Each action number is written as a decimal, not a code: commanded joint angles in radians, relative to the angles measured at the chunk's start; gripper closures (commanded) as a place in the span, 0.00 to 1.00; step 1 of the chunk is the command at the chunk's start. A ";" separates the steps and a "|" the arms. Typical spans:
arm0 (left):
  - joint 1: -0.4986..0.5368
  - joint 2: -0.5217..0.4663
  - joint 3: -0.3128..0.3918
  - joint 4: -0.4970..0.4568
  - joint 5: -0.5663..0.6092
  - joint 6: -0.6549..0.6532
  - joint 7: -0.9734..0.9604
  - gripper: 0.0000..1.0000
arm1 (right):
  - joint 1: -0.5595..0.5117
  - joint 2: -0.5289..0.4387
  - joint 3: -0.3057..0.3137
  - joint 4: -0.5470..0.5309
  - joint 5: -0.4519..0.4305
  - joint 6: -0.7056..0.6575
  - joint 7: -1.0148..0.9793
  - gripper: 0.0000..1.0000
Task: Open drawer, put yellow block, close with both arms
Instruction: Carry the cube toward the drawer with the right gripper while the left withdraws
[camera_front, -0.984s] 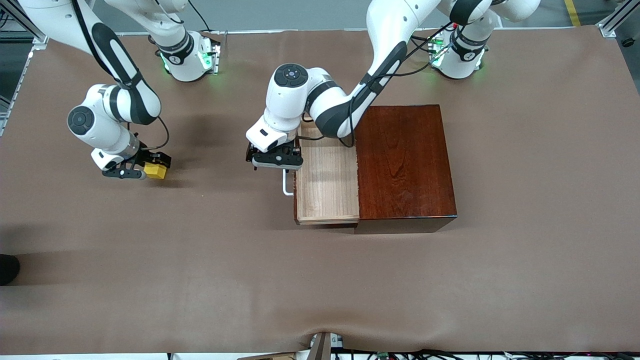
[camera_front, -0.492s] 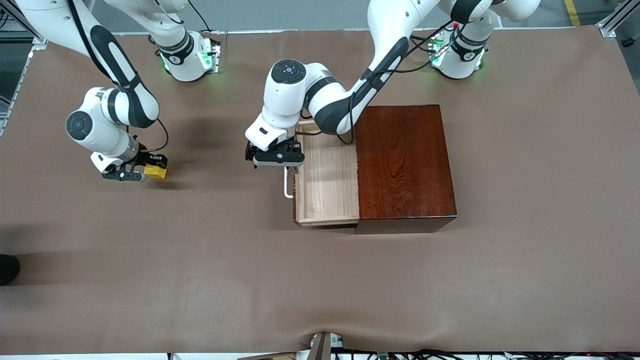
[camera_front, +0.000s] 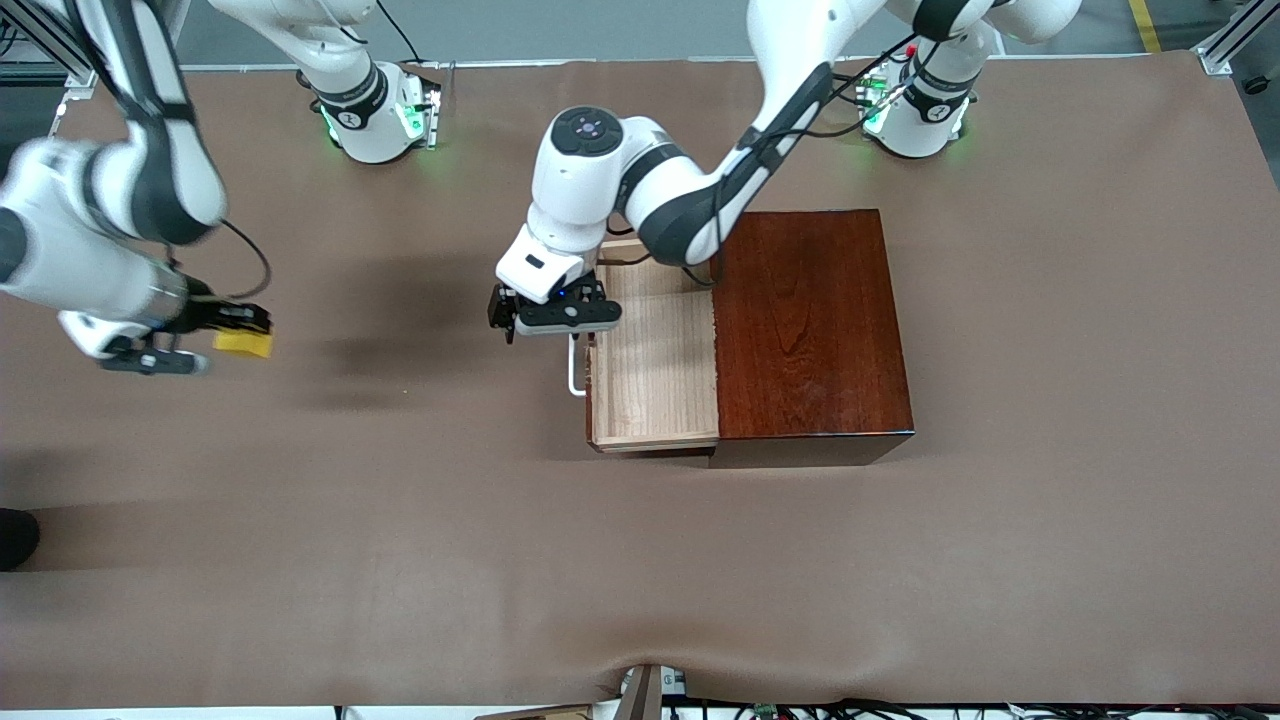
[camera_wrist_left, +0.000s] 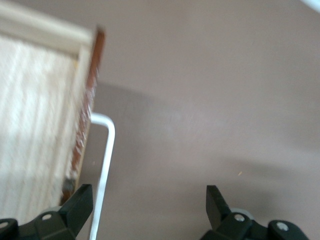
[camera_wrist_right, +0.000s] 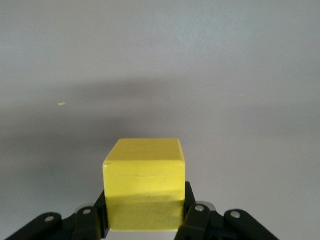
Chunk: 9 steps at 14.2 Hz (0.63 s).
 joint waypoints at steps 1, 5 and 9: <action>0.068 -0.089 -0.003 -0.021 -0.014 -0.039 0.000 0.00 | 0.011 0.005 -0.001 0.215 -0.001 -0.233 0.001 1.00; 0.179 -0.158 -0.003 -0.027 -0.007 -0.182 0.029 0.00 | 0.031 -0.001 0.002 0.415 -0.002 -0.429 -0.002 1.00; 0.311 -0.235 -0.003 -0.049 -0.007 -0.370 0.186 0.00 | 0.164 0.008 0.001 0.452 0.019 -0.425 0.098 1.00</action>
